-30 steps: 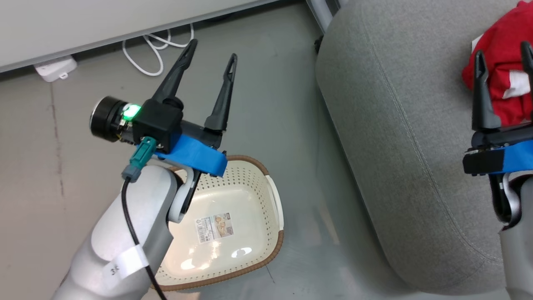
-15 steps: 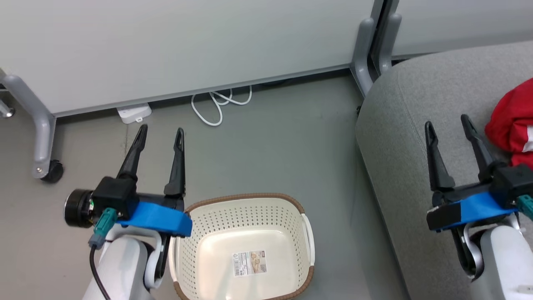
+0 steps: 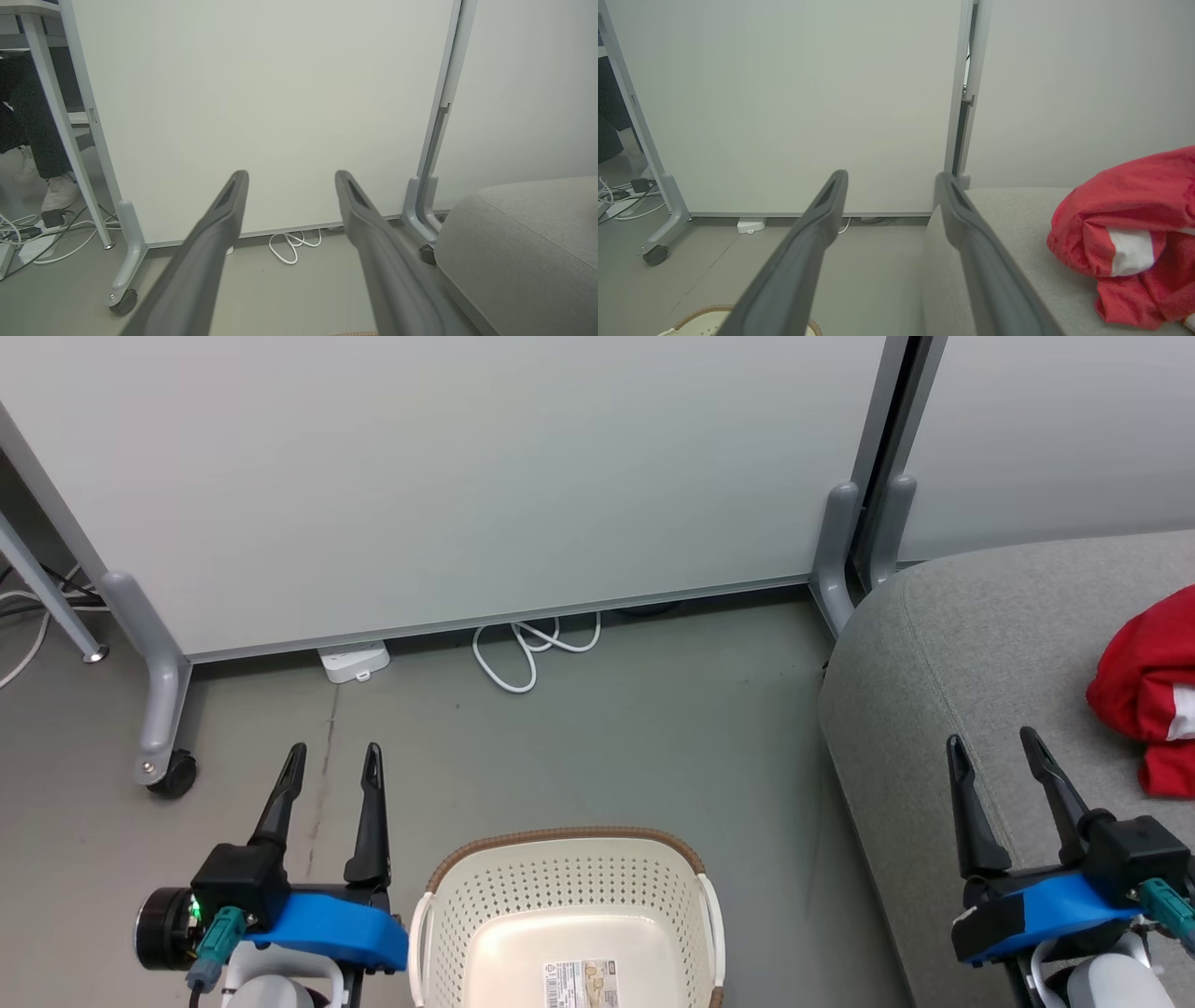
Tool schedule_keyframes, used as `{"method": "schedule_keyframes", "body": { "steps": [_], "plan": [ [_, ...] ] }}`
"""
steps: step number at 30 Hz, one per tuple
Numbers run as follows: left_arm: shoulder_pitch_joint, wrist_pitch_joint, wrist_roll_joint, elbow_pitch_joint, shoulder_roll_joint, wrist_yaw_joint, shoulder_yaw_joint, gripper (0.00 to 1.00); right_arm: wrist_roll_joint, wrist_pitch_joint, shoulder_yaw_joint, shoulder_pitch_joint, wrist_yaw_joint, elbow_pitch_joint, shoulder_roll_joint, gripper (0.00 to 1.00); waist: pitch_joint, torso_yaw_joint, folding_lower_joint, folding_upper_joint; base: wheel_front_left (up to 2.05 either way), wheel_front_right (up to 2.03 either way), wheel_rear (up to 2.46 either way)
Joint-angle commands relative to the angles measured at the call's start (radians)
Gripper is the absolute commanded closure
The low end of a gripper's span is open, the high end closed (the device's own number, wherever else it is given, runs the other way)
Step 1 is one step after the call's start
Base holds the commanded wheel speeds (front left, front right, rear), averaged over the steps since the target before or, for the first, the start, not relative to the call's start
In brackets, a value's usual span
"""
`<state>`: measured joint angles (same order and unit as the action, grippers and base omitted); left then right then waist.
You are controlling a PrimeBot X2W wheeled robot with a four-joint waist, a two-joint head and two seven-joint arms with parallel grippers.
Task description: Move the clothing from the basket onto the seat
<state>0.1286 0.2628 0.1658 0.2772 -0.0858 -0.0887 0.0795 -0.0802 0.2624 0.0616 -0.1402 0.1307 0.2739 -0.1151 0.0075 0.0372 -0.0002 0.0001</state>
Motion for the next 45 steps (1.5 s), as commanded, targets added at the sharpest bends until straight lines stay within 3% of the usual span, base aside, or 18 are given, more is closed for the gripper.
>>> {"method": "schedule_keyframes", "body": {
  "steps": [1,27,28,32,45],
  "plan": [
    [-0.015,0.003,-0.008,0.005,0.006,-0.005,-0.008,0.00,0.001,0.004,0.004,0.023,0.000,-0.005,0.007,0.00,-0.006,0.002,0.0002,-0.0001,0.00,0.00,0.00],
    [-0.072,0.003,-0.046,0.056,0.035,-0.035,-0.053,0.00,-0.007,0.004,0.023,0.091,0.000,0.032,0.051,0.00,-0.046,0.012,0.0002,-0.0001,0.00,0.00,0.00],
    [-0.066,0.000,-0.043,0.054,0.033,-0.033,-0.048,1.00,-0.010,0.000,0.021,0.084,0.000,0.031,0.048,1.00,-0.046,0.012,0.0002,-0.0001,0.00,0.00,0.00],
    [-0.079,-0.012,-0.027,0.086,0.034,-0.033,-0.051,1.00,-0.026,-0.011,0.026,0.085,0.000,0.064,0.051,1.00,-0.046,0.012,0.0002,-0.0001,0.00,0.00,0.00],
    [-0.066,-0.074,0.213,0.067,0.034,-0.034,-0.076,1.00,-0.271,-0.074,0.032,0.074,0.000,0.048,0.053,1.00,-0.042,0.007,0.0002,-0.0001,0.00,0.00,0.00]
  ]
}}
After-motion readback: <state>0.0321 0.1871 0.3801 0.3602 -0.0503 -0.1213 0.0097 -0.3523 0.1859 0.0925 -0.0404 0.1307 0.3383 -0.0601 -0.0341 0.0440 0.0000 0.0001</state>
